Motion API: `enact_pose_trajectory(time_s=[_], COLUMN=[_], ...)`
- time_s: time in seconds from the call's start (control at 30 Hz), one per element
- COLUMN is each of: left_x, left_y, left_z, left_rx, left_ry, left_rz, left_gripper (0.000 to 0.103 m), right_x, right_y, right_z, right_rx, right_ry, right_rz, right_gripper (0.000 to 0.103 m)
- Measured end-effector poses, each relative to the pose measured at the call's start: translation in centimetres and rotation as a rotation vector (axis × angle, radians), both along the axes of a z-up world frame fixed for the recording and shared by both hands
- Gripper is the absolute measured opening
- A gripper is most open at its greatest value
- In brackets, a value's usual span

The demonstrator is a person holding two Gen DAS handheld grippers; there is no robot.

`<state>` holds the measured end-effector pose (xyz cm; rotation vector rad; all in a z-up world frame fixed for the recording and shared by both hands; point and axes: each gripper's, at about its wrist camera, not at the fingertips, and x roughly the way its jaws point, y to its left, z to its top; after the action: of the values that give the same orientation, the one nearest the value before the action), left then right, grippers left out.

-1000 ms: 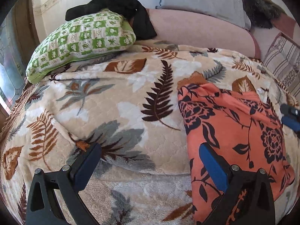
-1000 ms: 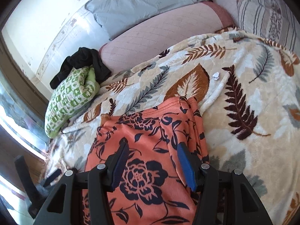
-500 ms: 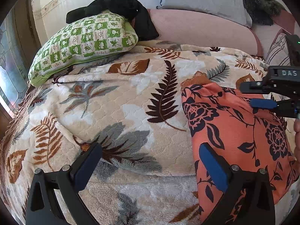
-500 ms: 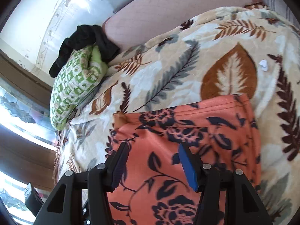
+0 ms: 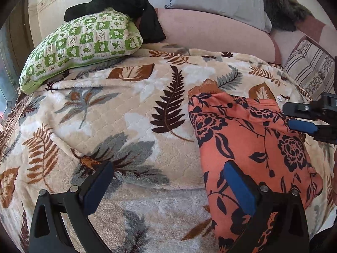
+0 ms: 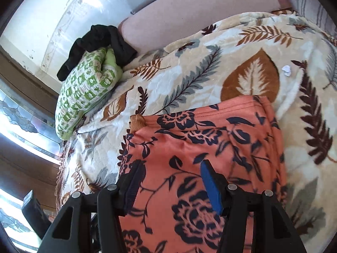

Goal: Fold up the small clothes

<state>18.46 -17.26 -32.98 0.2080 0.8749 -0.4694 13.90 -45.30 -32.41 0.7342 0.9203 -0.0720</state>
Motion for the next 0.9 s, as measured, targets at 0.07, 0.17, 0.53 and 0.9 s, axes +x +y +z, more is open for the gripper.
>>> enact_pose_trajectory(time_s=[0.07, 0.17, 0.53, 0.9], left_x=[-0.8, -2.1, -1.6, 2.5], left_y=[-0.1, -0.7, 0.8, -0.1], left_z=[0.1, -0.7, 0.5, -2.2], left_rx=[-0.025, -0.024, -0.135, -0.274], left_ry=[0.021, 0.077, 0.032, 0.275], left_rz=[-0.047, -0.12, -0.06, -0.061], left_gripper=[0.103, 0.103, 0.103, 0.103], right_x=[-2.4, -6.1, -10.5, -10.0], right_y=[-0.3, -0.1, -2.2, -7.7], right_z=[0.7, 0.2, -1.8, -3.7], right_rx=[0.047, 0.075, 0.077, 0.153], right_ry=[-0.028, -0.02, -0.014, -0.012], right_rz=[0.002, -0.004, -0.044, -0.163], right_gripper=[0.06, 0.06, 0.06, 0.068])
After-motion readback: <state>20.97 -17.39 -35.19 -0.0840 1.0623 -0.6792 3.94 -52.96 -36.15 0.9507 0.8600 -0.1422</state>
